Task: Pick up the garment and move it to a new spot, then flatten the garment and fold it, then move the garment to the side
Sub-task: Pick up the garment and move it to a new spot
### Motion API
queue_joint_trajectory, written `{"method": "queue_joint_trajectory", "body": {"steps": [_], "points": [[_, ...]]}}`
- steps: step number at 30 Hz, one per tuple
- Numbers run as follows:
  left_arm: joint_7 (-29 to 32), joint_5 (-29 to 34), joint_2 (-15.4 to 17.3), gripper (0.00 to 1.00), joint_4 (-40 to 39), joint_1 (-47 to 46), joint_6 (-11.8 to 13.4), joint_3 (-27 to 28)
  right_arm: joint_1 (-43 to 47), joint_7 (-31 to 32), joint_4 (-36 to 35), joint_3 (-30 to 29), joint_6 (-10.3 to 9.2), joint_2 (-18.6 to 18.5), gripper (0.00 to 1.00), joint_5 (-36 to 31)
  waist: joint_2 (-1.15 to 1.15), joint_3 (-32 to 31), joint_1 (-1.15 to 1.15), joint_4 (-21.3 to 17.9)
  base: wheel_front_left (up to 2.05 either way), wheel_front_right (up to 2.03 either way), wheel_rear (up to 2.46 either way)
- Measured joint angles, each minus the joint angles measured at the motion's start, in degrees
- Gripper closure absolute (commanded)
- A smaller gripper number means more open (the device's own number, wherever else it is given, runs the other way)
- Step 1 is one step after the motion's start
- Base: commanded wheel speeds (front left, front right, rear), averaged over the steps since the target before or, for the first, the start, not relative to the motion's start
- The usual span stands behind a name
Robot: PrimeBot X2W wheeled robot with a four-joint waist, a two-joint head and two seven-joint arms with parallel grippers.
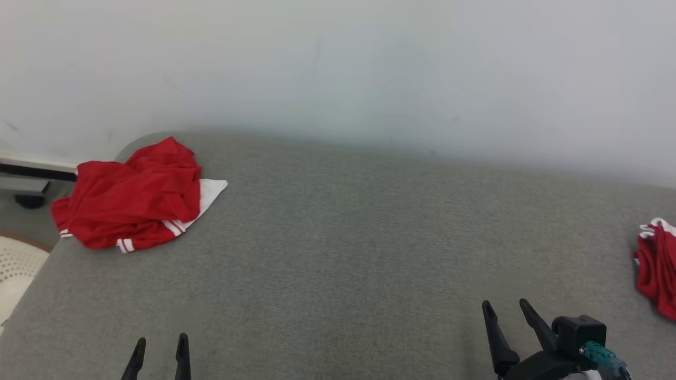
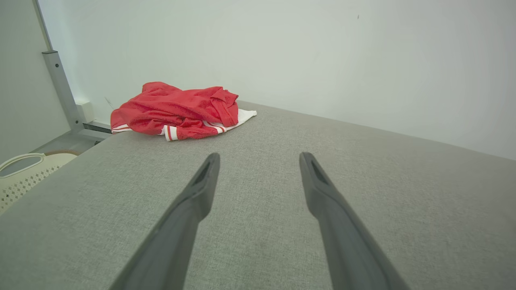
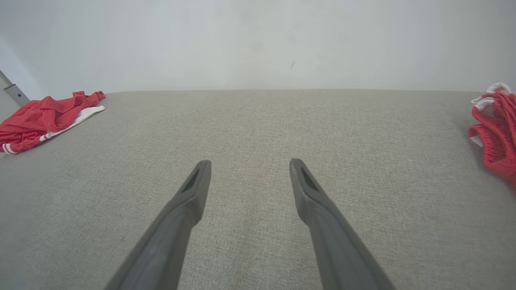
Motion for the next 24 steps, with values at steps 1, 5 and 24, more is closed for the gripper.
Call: {"method": "queue_joint_trajectory", "body": {"steps": [1, 5, 24], "points": [[0.0, 0.01, -0.02, 0.0, -0.04, 0.34, 0.04, 0.02, -0.01, -0.13, 0.12, 0.38, 0.0, 0.02, 0.0, 0.33, 0.0, -0.04, 0.0, 0.96, 0.0, 0.0, 0.0], [0.01, 0.0, 0.02, 0.0, -0.25, 1.72, 0.48, -0.09, -0.02, -0.44, 0.89, 0.73, 0.0, 0.02, 0.0, 0.68, 0.0, -0.21, 0.0, 4.96, 0.0, 0.0, 0.0], [0.58, -1.37, 0.93, 0.0, -2.65, 3.26, 1.6, 0.08, -0.3, -0.36, 2.31, 3.33, 0.0, 0.04, 0.0, 1.69, 0.01, -0.73, 0.0, 18.62, 0.0, 0.0, 0.0]]}}
